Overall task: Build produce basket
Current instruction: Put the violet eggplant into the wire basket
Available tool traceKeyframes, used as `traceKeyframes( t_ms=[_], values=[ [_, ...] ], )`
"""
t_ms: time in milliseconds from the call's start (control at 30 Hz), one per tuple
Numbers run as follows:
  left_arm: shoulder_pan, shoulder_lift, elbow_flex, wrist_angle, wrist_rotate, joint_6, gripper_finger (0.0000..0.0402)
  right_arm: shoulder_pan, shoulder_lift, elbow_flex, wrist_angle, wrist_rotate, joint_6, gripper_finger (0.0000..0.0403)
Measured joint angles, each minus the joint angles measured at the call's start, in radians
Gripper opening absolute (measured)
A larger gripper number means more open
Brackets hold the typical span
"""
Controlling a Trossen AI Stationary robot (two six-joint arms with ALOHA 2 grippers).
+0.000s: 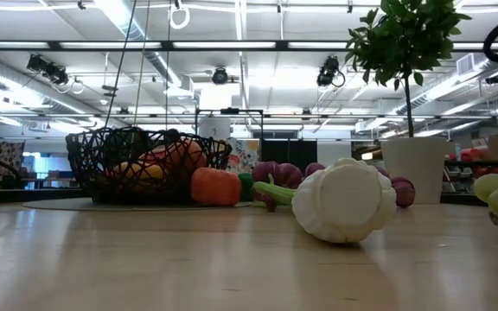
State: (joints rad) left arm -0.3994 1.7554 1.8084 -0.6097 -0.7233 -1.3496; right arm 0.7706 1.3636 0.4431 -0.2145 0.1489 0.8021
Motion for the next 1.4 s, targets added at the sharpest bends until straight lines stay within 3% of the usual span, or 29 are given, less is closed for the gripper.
traceKeyframes(
  t_ms=[100,300,500,600,700,867,1000,1233,1400],
  values=[
    [-0.002,-0.001,0.000,0.017,0.002,0.001,0.0357,0.000,0.002,-0.003,0.004,0.028,0.020,0.0246],
    [-0.001,-0.011,0.000,0.015,0.068,0.055,0.0357,-0.002,-0.027,-0.007,0.000,0.079,0.016,0.0133],
    [0.016,-0.025,0.002,0.074,0.085,0.242,0.0357,-0.010,-0.066,0.039,-0.049,0.053,0.013,0.0133],
    [0.048,-0.047,0.001,0.149,0.102,0.368,0.0357,-0.045,-0.096,0.106,-0.090,0.099,-0.015,0.0133],
    [0.086,-0.088,0.002,0.169,0.121,0.459,0.0357,-0.117,-0.108,0.186,-0.081,0.162,-0.125,0.0133],
    [0.165,-0.174,0.002,0.091,0.125,0.551,0.0357,-0.302,-0.077,0.303,-0.051,0.126,-0.257,0.0133],
    [0.244,-0.248,0.002,-0.005,0.161,0.616,0.0357,-0.458,-0.005,0.387,-0.046,0.061,-0.356,0.0133],
    [0.398,-0.333,0.002,-0.072,0.364,0.736,0.0357,-0.693,0.181,0.616,0.023,-0.041,-0.438,0.0133],
    [0.467,-0.385,0.001,-0.208,0.389,0.760,0.0357,-0.813,0.354,0.849,0.031,-0.103,-0.488,0.0136]
  ],
)
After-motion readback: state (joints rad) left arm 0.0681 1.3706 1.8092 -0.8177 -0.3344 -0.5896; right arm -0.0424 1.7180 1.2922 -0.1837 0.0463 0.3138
